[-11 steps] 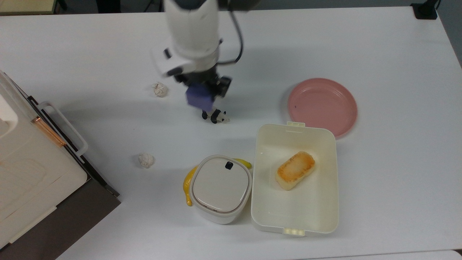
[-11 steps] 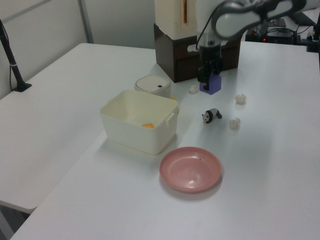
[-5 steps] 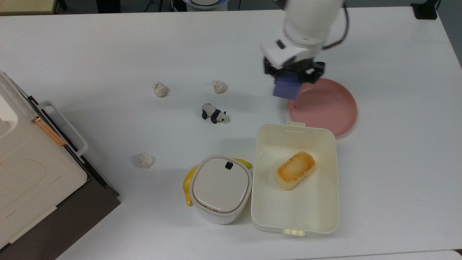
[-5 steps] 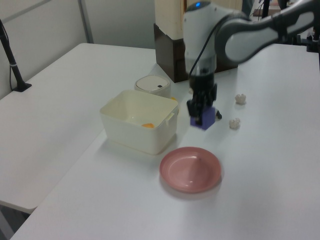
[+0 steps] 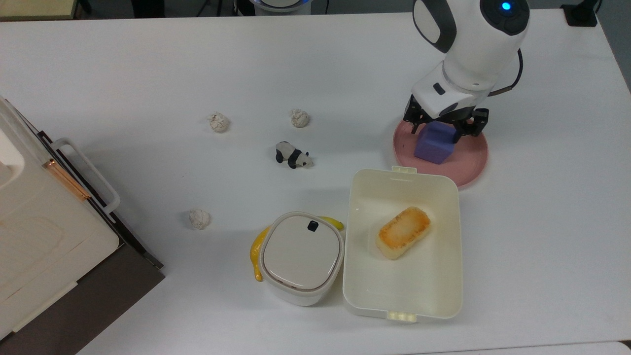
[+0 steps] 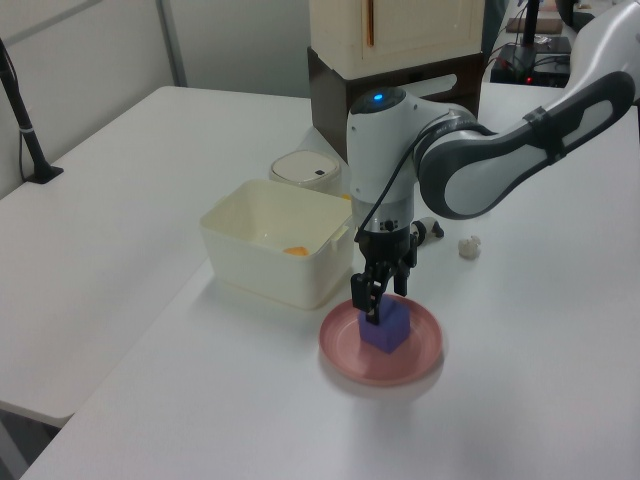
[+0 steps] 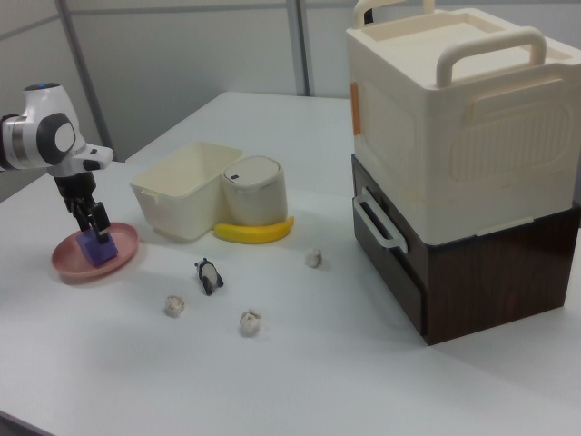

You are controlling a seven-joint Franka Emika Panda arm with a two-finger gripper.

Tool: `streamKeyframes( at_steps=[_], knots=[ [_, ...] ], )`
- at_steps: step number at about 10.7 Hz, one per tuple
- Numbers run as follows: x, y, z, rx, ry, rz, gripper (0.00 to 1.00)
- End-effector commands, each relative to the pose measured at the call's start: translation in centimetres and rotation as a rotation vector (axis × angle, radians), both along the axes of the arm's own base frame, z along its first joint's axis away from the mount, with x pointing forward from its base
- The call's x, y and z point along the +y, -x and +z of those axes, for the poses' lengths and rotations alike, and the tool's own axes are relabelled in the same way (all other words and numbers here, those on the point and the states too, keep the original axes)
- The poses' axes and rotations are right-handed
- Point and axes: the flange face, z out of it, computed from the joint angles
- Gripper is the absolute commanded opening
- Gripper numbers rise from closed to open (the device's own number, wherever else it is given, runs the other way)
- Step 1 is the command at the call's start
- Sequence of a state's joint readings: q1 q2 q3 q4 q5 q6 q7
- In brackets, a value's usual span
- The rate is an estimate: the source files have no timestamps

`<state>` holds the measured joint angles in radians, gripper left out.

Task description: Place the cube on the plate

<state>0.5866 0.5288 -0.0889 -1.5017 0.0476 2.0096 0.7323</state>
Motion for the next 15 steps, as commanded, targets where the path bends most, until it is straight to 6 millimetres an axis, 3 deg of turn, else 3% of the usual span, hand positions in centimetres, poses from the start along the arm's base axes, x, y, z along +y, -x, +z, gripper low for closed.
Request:
streamKeyframes(
  at_steps=[1, 2, 3, 4, 6, 7, 10, 12, 13, 15],
  knots=[
    [-1.8, -0.6, 5.1, -0.059, -0.017, -0.026, 1.00],
    [-4.1, -0.3, 7.1, -0.028, 0.002, 0.020, 1.00],
    [-7.7, -0.1, 9.6, 0.019, 0.028, 0.111, 1.00],
    [-11.6, 0.1, 12.1, 0.061, 0.036, 0.164, 1.00],
    [-20.4, -0.4, 16.2, 0.034, 0.038, 0.109, 1.00],
    [-24.0, 0.0, 17.5, 0.024, 0.042, 0.120, 1.00],
    [-34.1, 0.2, 18.6, 0.038, 0.037, 0.134, 1.00],
    [-39.5, 0.3, 19.5, 0.023, 0.038, 0.120, 1.00],
    [-41.2, 0.4, 19.5, 0.017, 0.037, 0.106, 1.00],
    [-41.5, 0.4, 19.5, 0.017, 0.037, 0.103, 1.00]
  ],
)
